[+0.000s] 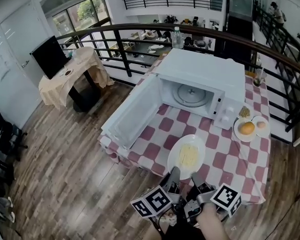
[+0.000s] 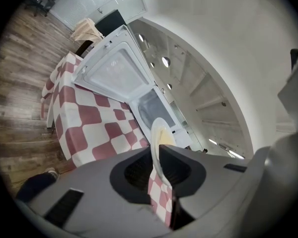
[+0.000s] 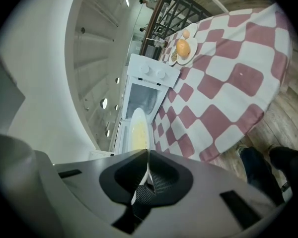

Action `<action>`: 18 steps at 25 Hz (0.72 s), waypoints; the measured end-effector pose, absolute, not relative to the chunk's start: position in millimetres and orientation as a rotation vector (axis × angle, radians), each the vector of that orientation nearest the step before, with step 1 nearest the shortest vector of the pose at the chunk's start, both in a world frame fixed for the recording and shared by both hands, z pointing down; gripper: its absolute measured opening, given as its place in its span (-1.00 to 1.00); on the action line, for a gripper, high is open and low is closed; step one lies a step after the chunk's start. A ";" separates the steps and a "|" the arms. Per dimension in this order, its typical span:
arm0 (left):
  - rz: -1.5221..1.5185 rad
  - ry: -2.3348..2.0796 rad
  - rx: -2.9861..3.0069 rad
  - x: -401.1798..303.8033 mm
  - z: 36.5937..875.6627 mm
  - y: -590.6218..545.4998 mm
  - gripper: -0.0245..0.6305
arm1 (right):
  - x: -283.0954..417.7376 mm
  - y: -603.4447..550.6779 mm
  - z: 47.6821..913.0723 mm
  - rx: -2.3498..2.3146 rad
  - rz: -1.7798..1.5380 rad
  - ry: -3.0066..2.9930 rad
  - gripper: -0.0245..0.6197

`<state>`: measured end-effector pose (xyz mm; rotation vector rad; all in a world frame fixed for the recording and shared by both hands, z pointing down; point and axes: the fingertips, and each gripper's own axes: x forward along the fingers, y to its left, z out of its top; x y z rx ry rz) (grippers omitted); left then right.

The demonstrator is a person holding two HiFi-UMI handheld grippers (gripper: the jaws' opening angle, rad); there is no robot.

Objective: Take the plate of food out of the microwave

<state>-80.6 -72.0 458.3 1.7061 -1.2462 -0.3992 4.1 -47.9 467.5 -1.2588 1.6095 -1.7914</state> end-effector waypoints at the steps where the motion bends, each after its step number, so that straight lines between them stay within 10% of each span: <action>1: -0.401 -1.249 1.704 -80.8 457.7 -67.4 -0.74 | 3.0 -45.2 465.6 -1.239 -1.783 1.613 -0.88; 18: -0.426 -1.266 1.682 -86.8 456.2 -44.2 -0.74 | -3.4 -25.9 461.8 -1.207 -1.784 1.638 -0.88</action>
